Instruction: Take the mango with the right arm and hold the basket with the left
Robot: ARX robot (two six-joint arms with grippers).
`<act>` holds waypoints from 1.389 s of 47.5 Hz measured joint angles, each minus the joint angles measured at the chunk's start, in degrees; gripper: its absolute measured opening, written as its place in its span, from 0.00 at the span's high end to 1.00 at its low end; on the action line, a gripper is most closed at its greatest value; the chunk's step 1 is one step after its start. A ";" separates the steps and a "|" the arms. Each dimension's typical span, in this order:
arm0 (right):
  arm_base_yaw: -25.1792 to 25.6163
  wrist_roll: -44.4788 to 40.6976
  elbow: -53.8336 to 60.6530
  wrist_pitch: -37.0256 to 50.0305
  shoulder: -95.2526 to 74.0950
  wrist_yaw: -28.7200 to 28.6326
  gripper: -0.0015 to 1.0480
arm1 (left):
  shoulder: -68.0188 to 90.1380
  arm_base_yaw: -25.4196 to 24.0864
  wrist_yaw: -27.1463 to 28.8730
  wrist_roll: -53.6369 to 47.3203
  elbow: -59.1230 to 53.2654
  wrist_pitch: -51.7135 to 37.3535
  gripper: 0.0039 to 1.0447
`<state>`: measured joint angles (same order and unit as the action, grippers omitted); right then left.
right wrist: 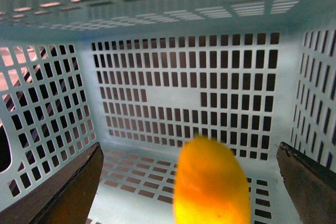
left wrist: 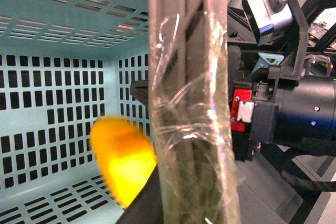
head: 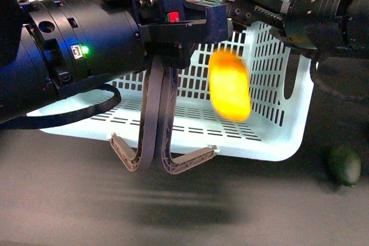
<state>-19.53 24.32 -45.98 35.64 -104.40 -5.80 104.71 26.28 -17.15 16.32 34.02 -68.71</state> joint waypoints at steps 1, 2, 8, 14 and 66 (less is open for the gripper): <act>0.04 0.02 0.33 0.15 0.46 0.15 0.07 | 0.00 0.00 -0.04 -0.02 -0.02 0.00 0.91; 0.15 0.02 0.72 0.24 1.07 0.42 0.08 | 0.00 0.00 -0.26 -0.09 -0.04 0.00 0.91; 0.98 -0.04 4.92 0.33 7.02 3.54 0.08 | 0.61 0.00 0.22 0.37 -0.44 0.09 0.91; 2.62 -0.28 10.16 -0.50 14.80 5.95 0.08 | 0.61 -0.07 0.33 0.11 -0.44 0.07 0.92; 2.25 -1.73 36.35 -16.66 68.19 21.55 0.18 | 0.61 -0.04 0.00 0.13 -0.44 0.07 0.92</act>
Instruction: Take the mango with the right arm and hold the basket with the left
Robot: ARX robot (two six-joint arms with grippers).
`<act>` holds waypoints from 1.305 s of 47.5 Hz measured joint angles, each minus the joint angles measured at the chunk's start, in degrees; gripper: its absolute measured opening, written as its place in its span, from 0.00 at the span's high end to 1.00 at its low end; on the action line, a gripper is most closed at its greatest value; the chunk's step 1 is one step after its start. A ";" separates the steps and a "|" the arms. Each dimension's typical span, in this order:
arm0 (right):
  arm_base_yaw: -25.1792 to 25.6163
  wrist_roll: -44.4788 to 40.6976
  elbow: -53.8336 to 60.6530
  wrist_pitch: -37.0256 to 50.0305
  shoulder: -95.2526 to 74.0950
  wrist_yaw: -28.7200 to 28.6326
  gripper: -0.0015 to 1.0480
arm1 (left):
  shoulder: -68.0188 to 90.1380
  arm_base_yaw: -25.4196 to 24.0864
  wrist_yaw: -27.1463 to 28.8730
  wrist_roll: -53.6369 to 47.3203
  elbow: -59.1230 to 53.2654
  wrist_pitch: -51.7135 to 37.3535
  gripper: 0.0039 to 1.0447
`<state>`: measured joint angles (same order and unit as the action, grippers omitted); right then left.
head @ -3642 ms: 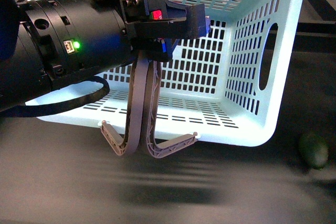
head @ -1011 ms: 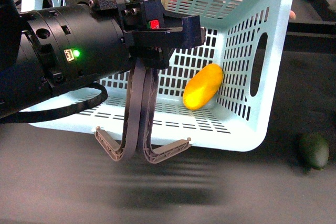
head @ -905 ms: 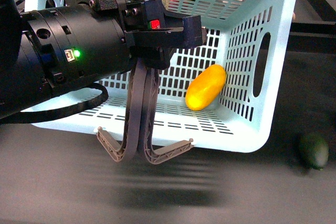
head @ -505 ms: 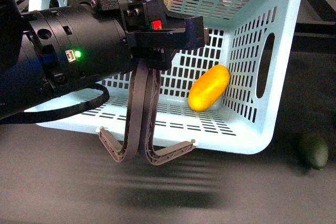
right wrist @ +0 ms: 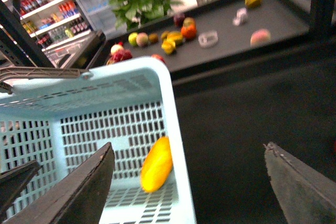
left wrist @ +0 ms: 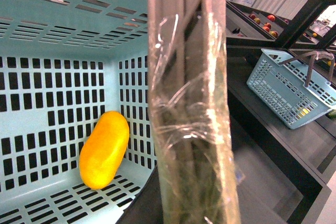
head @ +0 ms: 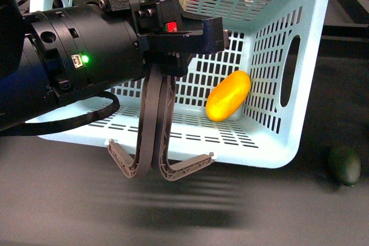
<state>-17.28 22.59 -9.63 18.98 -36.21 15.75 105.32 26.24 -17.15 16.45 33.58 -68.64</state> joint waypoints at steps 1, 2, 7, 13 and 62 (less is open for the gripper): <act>0.39 -3.48 1.16 2.82 0.39 -0.09 0.22 | 0.00 0.02 0.00 0.00 0.00 0.00 0.92; 0.85 -6.21 2.10 4.98 0.90 -0.31 0.25 | 0.00 0.02 -0.07 -0.09 0.00 0.00 0.92; 2.93 -14.82 3.82 7.04 3.54 -2.01 0.39 | 0.00 0.02 -0.02 -0.04 0.00 0.00 0.92; 5.88 -19.91 5.31 5.22 7.39 -4.79 0.59 | 0.00 0.02 0.00 -0.09 0.00 0.00 0.92; 17.14 -22.36 9.38 -9.46 27.23 -15.65 0.98 | 0.00 0.02 0.02 -0.11 0.00 0.00 0.92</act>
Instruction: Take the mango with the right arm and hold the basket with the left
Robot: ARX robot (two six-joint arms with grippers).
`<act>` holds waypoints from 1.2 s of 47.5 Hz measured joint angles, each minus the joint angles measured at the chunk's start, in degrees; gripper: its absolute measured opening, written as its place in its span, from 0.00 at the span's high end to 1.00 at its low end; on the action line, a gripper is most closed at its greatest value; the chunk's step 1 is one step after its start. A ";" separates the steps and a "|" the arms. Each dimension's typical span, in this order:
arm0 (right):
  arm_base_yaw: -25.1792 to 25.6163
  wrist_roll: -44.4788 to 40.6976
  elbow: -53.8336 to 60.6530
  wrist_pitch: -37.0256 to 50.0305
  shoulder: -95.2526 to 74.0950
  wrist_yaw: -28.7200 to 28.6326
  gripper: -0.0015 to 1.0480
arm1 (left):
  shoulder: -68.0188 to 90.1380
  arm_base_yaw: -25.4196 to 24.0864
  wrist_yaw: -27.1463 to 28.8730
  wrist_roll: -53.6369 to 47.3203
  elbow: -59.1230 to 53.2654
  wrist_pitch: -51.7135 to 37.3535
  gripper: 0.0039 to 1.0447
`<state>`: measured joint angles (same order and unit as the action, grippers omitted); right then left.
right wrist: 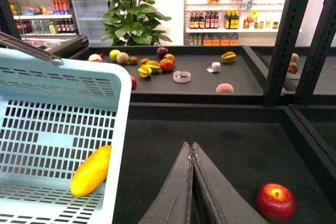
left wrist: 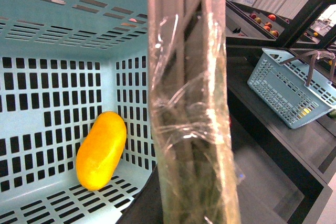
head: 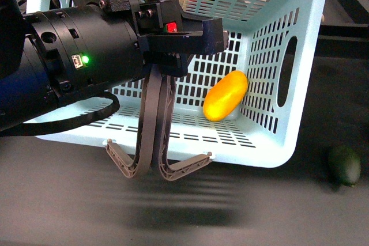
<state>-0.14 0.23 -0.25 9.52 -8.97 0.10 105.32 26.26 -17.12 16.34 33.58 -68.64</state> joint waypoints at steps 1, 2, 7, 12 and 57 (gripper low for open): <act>0.00 0.00 -0.07 -2.49 1.57 0.00 0.98 | 0.00 0.00 0.00 0.00 0.00 0.00 0.92; 0.02 0.00 -0.04 -4.83 3.06 -0.02 0.98 | 0.00 0.00 -0.02 0.00 -0.02 0.00 0.92; 0.02 -0.02 -0.04 -9.14 8.00 -0.07 0.98 | 0.00 0.00 0.00 0.00 -0.02 0.00 0.92; 0.02 -0.02 -0.04 -9.40 8.66 -0.02 0.98 | 0.00 -0.04 -0.02 0.17 -0.04 0.00 0.92; 0.02 -0.09 -0.04 -9.42 8.66 -0.07 0.11 | 2.10 0.74 13.05 -7.74 1.77 1.33 0.92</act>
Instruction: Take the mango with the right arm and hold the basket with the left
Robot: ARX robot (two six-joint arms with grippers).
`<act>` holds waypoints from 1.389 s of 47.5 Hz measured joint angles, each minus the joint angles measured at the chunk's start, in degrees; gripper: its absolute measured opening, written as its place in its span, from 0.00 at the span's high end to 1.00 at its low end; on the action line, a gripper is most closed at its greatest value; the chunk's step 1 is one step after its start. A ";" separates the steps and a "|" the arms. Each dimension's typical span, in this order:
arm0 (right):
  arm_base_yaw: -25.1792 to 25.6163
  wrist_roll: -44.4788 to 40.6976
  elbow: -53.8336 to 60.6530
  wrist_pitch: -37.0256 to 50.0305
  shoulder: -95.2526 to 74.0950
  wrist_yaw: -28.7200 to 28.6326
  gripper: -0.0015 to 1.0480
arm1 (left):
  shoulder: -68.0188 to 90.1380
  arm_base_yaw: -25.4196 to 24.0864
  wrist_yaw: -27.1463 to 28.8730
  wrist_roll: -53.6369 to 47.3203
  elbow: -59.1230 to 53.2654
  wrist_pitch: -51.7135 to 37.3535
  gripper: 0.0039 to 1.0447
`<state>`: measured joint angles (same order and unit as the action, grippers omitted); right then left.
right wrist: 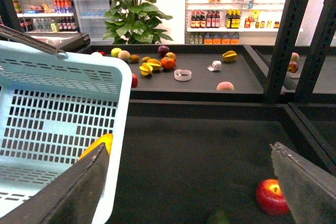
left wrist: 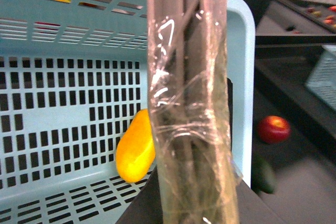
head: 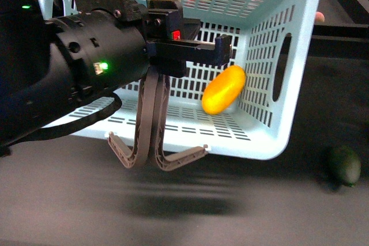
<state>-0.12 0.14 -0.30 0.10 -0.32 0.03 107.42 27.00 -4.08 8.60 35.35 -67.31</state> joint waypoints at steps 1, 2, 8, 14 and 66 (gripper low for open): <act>0.00 0.04 0.00 0.00 0.04 -0.04 0.06 | 0.83 -0.02 2.38 -1.20 1.36 0.83 0.92; 0.00 0.07 0.00 0.00 0.09 -0.04 0.06 | 1.29 -0.13 3.78 -1.60 2.27 1.33 0.92; 0.00 0.02 0.00 0.00 0.09 0.00 0.08 | 4.37 -2.10 12.81 2.73 8.92 4.15 0.92; 0.00 0.02 0.00 0.00 0.09 -0.02 0.08 | 5.55 -5.49 19.26 14.95 14.84 9.73 0.92; 0.00 0.02 0.00 0.00 0.09 -0.07 0.08 | 18.58 -24.15 30.01 70.90 36.41 37.24 0.92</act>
<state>-0.12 0.16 -0.30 0.10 -0.23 -0.03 125.99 2.85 25.93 79.50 71.77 -30.06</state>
